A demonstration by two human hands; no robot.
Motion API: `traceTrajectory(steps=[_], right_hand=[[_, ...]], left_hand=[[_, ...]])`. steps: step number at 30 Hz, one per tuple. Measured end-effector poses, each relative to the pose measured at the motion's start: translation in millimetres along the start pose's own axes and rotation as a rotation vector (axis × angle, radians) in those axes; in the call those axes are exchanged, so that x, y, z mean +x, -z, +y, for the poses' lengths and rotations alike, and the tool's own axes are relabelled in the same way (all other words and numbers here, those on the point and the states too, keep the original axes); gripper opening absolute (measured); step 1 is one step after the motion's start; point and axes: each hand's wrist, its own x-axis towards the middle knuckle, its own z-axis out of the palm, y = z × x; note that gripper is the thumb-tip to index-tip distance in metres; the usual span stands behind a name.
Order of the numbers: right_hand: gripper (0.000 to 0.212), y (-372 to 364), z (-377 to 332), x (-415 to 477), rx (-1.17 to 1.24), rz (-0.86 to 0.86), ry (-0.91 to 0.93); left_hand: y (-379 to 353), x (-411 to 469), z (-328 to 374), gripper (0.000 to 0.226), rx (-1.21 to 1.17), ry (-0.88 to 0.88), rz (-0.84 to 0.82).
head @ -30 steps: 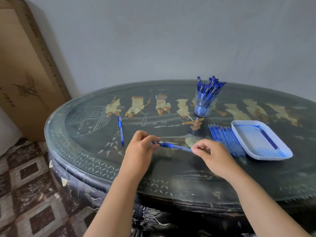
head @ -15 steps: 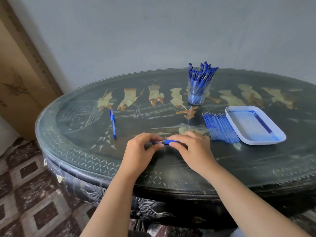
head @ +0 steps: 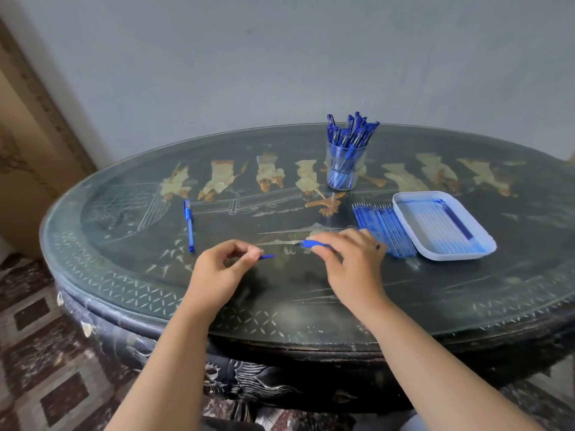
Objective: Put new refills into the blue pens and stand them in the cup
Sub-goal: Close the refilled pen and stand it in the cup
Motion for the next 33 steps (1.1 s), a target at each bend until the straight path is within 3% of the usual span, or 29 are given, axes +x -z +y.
traceTrajectory(steps=[3,8,12,22,33], right_hand=[[0.021,-5,-3,-2,-0.046,-0.033,0.076],[0.017,-4,0,-1,-0.02,-0.029,0.033],[0.019,-4,0,-1,-0.007,-0.053,0.001],[0.02,-3,3,1,0.048,-0.122,-0.059],[0.016,-3,-2,1,0.1,-0.2,0.009]], left_hand=[[-6,-1,1,0.006,0.12,-0.05,0.022],[-14,3,-6,0.01,0.349,-0.273,0.049],[-17,5,-10,0.014,0.435,-0.301,0.053],[-15,4,-6,0.026,0.329,-0.181,-0.01],[-16,3,-5,0.027,0.292,-0.34,0.014]])
